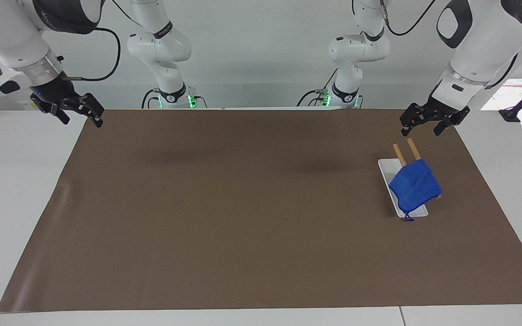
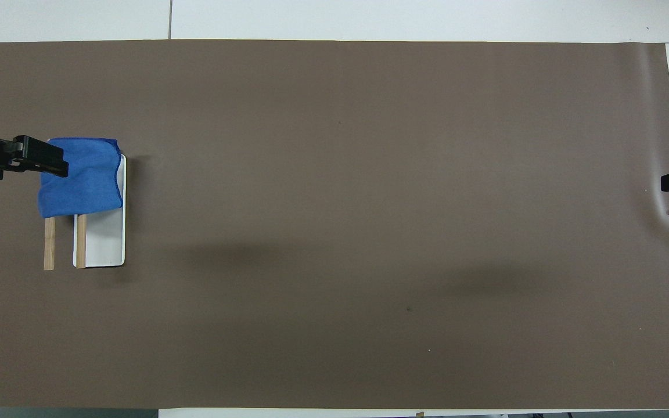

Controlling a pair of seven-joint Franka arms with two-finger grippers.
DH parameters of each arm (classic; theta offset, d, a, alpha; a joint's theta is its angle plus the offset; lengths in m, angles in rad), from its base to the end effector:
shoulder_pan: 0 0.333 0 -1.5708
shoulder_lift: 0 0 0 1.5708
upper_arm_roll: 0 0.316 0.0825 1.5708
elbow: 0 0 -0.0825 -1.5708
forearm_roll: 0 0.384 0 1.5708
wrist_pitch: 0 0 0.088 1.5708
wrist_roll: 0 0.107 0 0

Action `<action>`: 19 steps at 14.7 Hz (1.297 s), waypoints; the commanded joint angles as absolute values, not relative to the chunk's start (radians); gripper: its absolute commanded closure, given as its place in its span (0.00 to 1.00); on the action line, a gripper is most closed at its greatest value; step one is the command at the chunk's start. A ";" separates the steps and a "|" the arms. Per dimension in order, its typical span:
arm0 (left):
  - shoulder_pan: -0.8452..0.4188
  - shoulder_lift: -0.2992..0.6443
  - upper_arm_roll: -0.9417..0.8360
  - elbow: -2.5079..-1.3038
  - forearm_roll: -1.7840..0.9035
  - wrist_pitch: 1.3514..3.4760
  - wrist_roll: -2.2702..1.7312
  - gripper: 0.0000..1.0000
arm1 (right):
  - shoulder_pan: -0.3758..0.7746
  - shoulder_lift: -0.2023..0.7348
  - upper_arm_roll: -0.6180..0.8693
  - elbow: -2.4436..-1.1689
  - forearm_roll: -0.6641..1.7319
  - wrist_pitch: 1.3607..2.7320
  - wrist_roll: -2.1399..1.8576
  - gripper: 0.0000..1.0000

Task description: Right arm passes towel to left arm to hang

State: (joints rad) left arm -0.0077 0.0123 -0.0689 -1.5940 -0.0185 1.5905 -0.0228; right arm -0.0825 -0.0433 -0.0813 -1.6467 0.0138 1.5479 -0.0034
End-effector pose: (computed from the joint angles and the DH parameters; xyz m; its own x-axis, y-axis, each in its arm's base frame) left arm 0.5576 -0.0445 0.6084 0.9984 -0.0534 -0.0162 -0.0531 -0.9984 0.0190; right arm 0.5301 -0.0870 0.6104 0.9857 -0.1589 -0.0556 -0.1601 -0.9870 -0.0175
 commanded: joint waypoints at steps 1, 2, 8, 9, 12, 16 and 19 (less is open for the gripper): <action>-0.006 -0.049 -0.063 -1.644 -0.008 1.575 -0.006 0.00 | -0.091 -0.054 -0.077 -1.657 0.018 1.546 -0.017 0.00; -0.008 -0.063 -0.063 -1.655 -0.008 1.575 -0.008 0.00 | -0.091 -0.054 -0.077 -1.657 0.018 1.546 -0.017 0.00; -0.006 -0.052 -0.063 -1.631 -0.002 1.560 -0.008 0.00 | -0.091 -0.054 -0.077 -1.657 0.018 1.546 -0.017 0.00; -0.006 -0.054 -0.061 -1.634 -0.002 1.557 -0.008 0.00 | -0.091 -0.054 -0.077 -1.657 0.018 1.546 -0.017 0.00; -0.006 -0.057 -0.061 -1.640 -0.002 1.559 -0.008 0.00 | -0.091 -0.054 -0.077 -1.657 0.018 1.546 -0.017 0.00; -0.005 -0.057 -0.060 -1.640 -0.002 1.560 -0.008 0.00 | -0.091 -0.054 -0.077 -1.657 0.018 1.546 -0.017 0.00; 0.006 -0.057 -0.060 -1.641 -0.002 1.563 -0.008 0.00 | -0.091 -0.054 -0.077 -1.657 0.018 1.546 -0.017 0.00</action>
